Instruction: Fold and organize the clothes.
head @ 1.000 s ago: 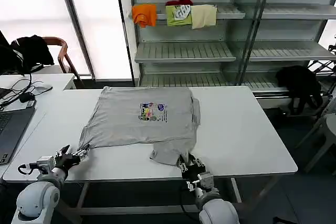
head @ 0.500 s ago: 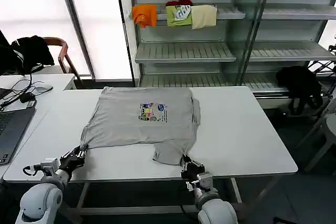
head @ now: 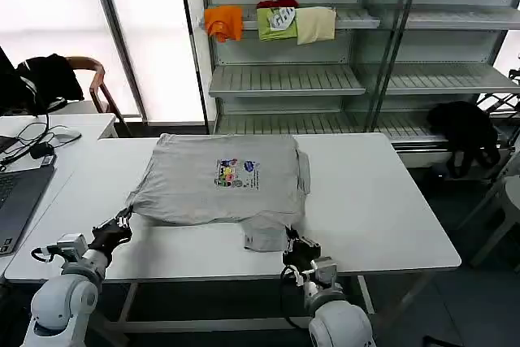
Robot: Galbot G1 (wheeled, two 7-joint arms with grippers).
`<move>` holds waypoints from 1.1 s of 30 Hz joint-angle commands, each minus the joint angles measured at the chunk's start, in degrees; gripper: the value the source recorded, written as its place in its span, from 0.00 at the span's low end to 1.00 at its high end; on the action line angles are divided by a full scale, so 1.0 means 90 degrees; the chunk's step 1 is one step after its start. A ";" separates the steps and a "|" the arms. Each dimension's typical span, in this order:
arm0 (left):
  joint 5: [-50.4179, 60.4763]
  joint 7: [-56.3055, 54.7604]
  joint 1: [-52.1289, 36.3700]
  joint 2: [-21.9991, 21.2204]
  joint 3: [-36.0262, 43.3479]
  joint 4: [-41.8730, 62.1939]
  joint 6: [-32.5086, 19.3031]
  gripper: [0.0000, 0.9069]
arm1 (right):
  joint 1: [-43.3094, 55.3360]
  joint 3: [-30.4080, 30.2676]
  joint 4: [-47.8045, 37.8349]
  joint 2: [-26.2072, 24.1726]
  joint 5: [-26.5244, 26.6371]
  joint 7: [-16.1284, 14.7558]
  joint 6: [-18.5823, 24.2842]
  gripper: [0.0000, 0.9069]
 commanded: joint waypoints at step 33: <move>0.0919 -0.0139 -0.3144 -0.0672 0.0470 0.3480 -0.0292 0.01 | 0.3821 0.0610 -0.4524 0.0777 -0.0176 -0.0545 0.0585 0.00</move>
